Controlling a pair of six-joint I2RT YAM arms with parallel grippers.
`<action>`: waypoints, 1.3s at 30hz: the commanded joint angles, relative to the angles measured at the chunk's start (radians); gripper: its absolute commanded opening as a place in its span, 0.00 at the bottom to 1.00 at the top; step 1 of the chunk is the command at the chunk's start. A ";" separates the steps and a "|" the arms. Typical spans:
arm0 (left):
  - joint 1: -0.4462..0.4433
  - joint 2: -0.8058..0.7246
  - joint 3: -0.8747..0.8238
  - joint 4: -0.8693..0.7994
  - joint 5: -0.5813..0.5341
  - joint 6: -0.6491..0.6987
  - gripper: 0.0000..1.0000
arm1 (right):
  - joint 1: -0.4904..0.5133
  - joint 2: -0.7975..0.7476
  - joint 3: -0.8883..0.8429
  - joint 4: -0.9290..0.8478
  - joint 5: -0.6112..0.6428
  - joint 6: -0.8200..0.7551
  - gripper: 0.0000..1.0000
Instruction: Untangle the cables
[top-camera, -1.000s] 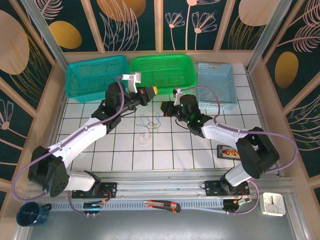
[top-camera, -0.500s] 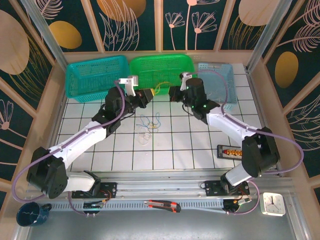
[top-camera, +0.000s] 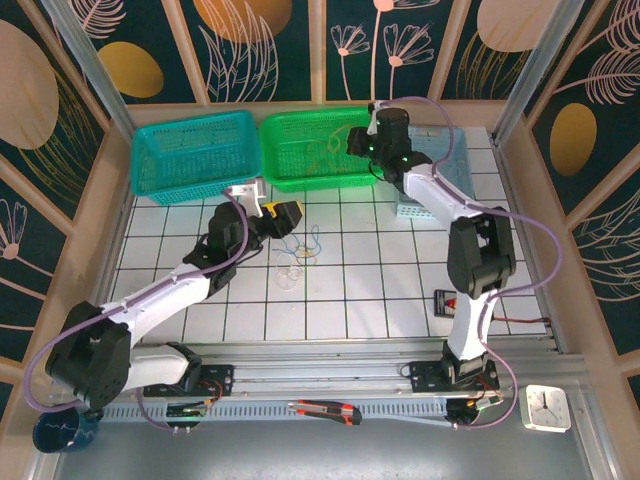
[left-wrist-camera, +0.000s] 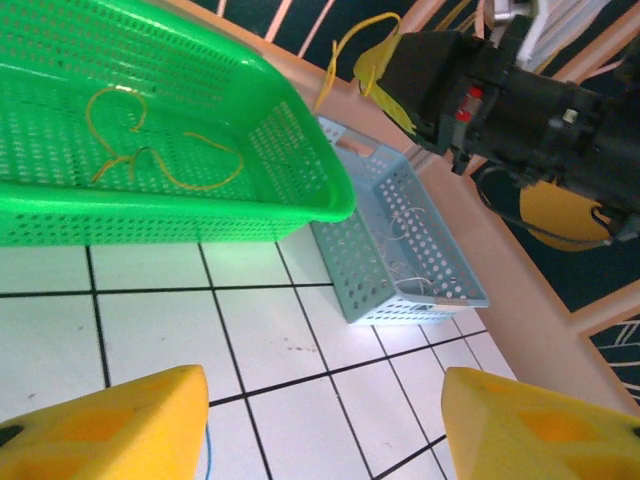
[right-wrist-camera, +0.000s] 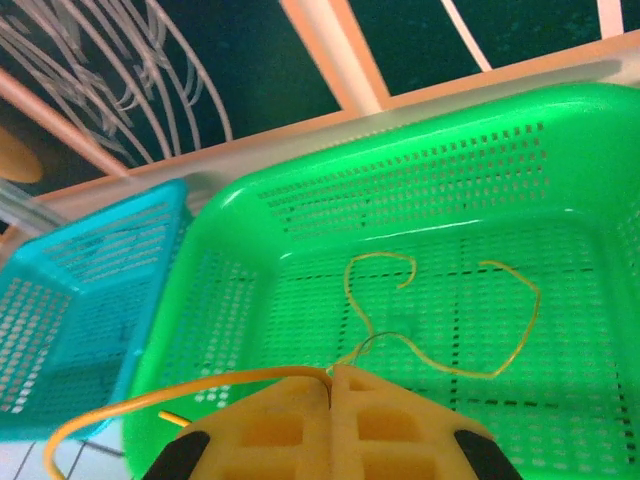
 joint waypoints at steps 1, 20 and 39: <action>0.001 -0.030 -0.040 0.061 -0.035 -0.012 0.67 | -0.013 0.099 0.132 -0.056 0.021 -0.015 0.00; 0.002 -0.028 -0.067 0.053 -0.042 -0.014 0.80 | -0.074 0.447 0.626 -0.231 -0.056 -0.001 0.46; 0.048 -0.034 -0.033 -0.061 -0.095 -0.008 0.99 | 0.208 -0.296 -0.438 0.086 -0.077 0.048 0.46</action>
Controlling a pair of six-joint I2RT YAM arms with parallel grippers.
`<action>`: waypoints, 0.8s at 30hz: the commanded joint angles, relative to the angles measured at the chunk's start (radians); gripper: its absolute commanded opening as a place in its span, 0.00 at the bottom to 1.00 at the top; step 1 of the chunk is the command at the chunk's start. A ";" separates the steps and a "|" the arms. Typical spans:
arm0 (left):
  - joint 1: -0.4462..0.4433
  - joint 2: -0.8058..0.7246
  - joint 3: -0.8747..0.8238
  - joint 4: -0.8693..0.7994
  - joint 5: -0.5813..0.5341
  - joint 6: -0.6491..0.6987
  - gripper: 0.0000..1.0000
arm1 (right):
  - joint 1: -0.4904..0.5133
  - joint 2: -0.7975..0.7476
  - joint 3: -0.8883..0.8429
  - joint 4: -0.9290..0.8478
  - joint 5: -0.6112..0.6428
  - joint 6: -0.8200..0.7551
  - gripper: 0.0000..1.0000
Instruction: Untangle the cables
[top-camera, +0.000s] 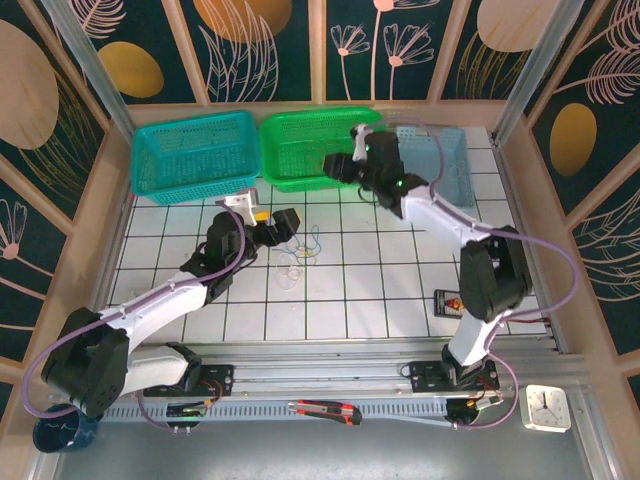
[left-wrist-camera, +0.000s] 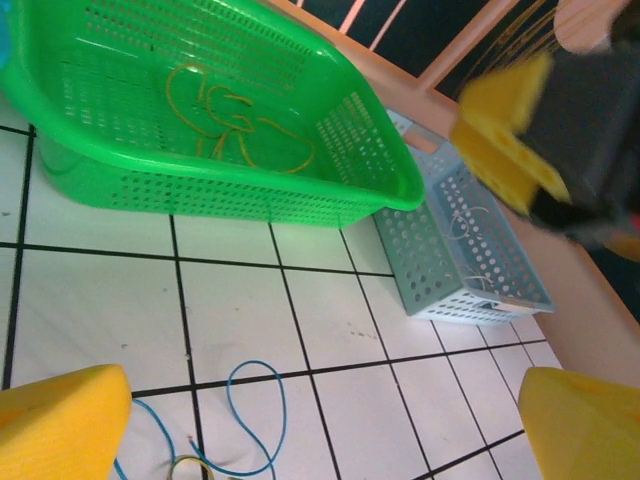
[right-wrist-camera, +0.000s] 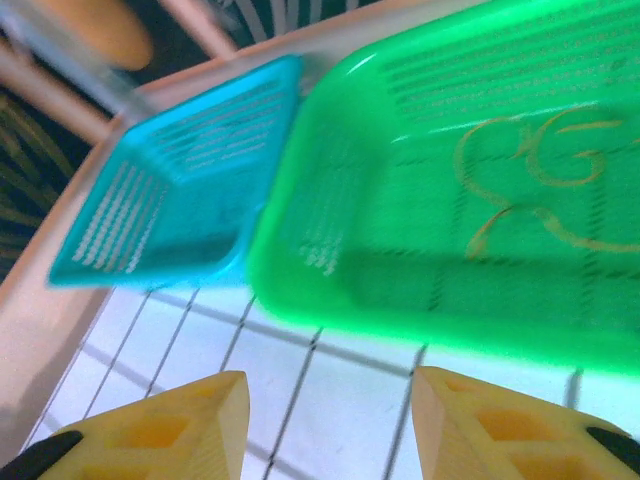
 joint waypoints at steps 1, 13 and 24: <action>0.042 0.002 0.034 -0.028 0.002 -0.013 0.99 | 0.086 -0.065 -0.150 0.042 0.029 0.026 0.46; 0.162 0.028 0.068 -0.043 0.133 -0.062 0.99 | 0.326 -0.006 -0.233 -0.079 0.188 -0.033 0.42; 0.170 0.031 0.049 -0.015 0.144 -0.078 0.99 | 0.331 0.162 -0.080 -0.164 0.278 -0.096 0.40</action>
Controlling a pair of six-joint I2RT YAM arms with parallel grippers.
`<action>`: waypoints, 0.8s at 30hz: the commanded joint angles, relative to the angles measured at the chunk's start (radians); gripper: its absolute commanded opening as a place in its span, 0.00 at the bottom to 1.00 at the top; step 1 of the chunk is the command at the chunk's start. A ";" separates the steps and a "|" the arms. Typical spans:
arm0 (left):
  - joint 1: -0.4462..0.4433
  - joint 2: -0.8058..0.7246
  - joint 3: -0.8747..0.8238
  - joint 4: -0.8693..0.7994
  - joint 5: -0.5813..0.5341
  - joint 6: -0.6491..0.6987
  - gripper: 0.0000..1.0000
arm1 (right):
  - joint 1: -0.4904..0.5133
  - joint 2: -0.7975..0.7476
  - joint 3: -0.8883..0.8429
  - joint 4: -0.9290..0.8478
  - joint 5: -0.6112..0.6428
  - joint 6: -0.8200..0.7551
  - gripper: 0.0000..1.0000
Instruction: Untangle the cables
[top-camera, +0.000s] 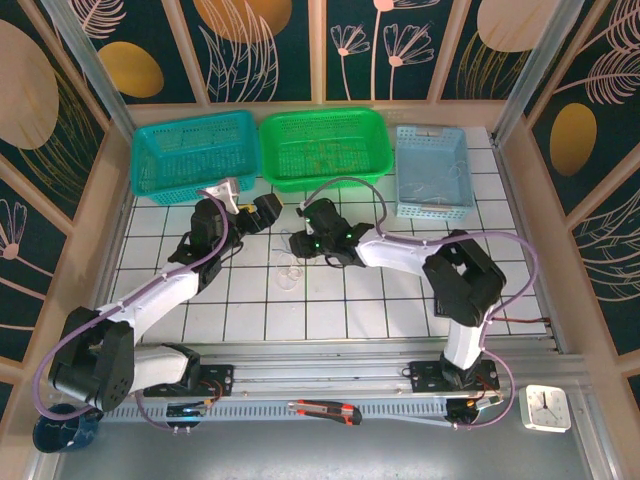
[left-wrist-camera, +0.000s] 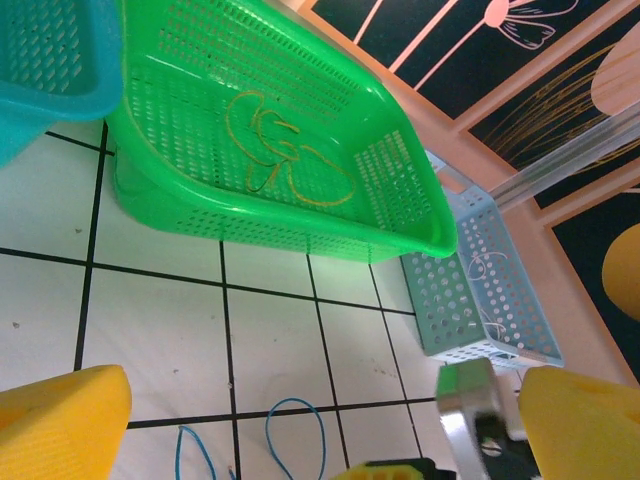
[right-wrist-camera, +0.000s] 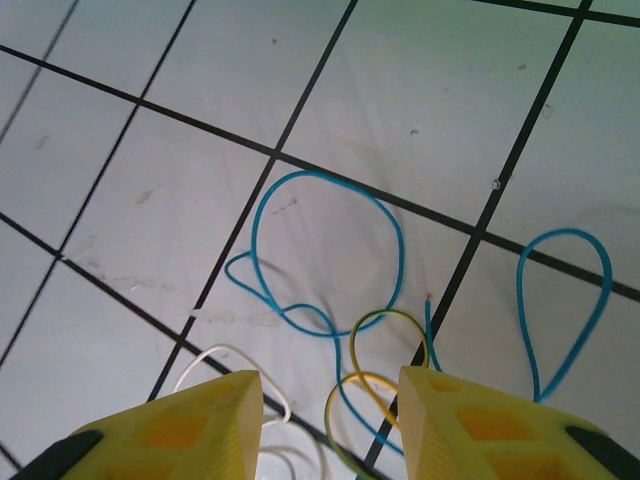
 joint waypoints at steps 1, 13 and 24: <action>0.007 0.005 0.007 0.019 0.021 -0.017 0.99 | 0.002 0.045 0.052 -0.050 0.063 -0.036 0.40; 0.012 0.013 -0.001 0.048 0.031 -0.023 0.99 | -0.022 0.128 0.086 -0.072 0.103 -0.044 0.40; 0.012 0.025 -0.005 0.074 0.041 -0.039 0.99 | -0.061 0.172 0.095 -0.054 0.071 -0.030 0.34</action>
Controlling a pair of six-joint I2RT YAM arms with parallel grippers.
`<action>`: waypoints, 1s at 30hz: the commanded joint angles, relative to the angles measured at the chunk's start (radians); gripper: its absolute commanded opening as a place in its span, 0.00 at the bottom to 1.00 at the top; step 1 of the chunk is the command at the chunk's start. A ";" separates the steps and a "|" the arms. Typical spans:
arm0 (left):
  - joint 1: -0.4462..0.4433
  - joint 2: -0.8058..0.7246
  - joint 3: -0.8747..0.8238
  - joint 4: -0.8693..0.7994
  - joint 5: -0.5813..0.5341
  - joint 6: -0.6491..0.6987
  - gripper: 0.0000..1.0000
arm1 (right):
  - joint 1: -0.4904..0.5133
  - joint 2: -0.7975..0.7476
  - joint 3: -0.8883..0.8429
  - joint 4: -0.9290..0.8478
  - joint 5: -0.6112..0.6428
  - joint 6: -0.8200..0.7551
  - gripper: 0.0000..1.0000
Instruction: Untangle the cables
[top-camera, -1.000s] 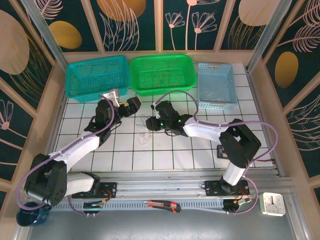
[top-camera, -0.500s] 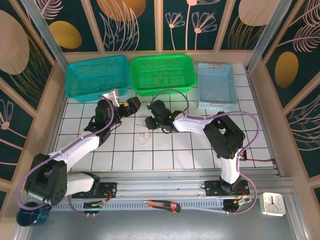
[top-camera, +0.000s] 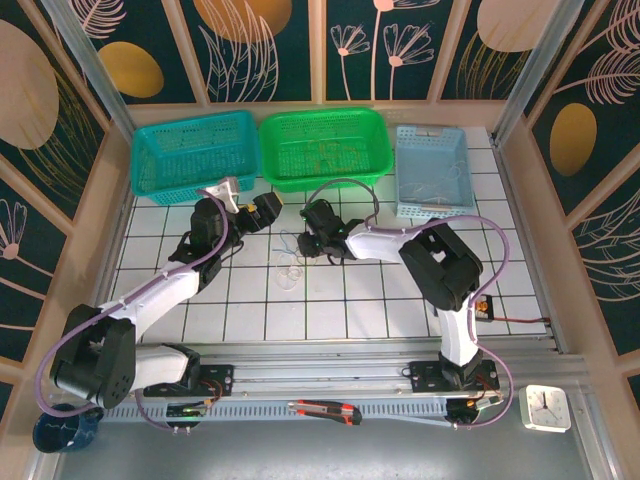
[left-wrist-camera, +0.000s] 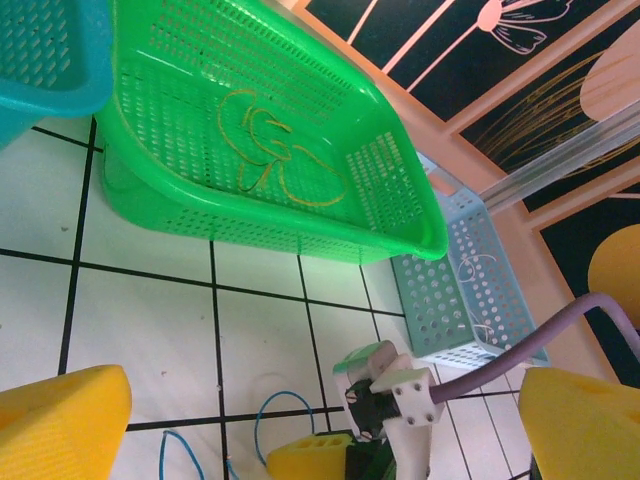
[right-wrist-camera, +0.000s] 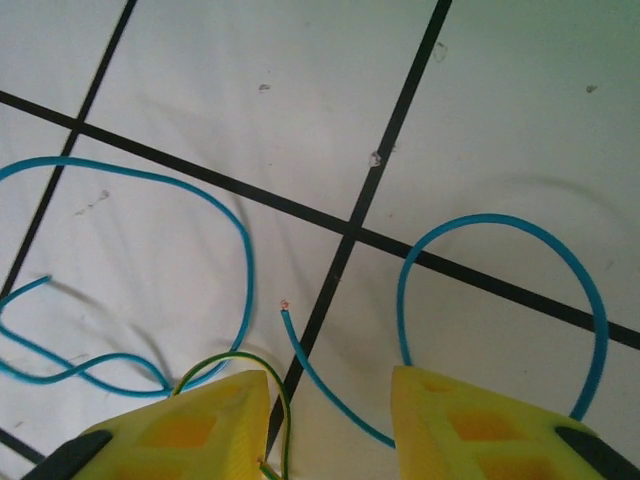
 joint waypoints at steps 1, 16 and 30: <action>0.007 0.010 -0.004 0.050 0.022 -0.016 0.99 | -0.015 0.027 0.034 -0.003 -0.007 0.000 0.31; 0.007 -0.006 -0.020 0.069 0.049 -0.008 0.99 | -0.013 -0.135 0.010 -0.021 -0.033 0.001 0.00; 0.007 0.015 -0.072 0.134 0.193 0.021 0.99 | -0.009 -0.353 -0.002 -0.029 0.000 0.016 0.00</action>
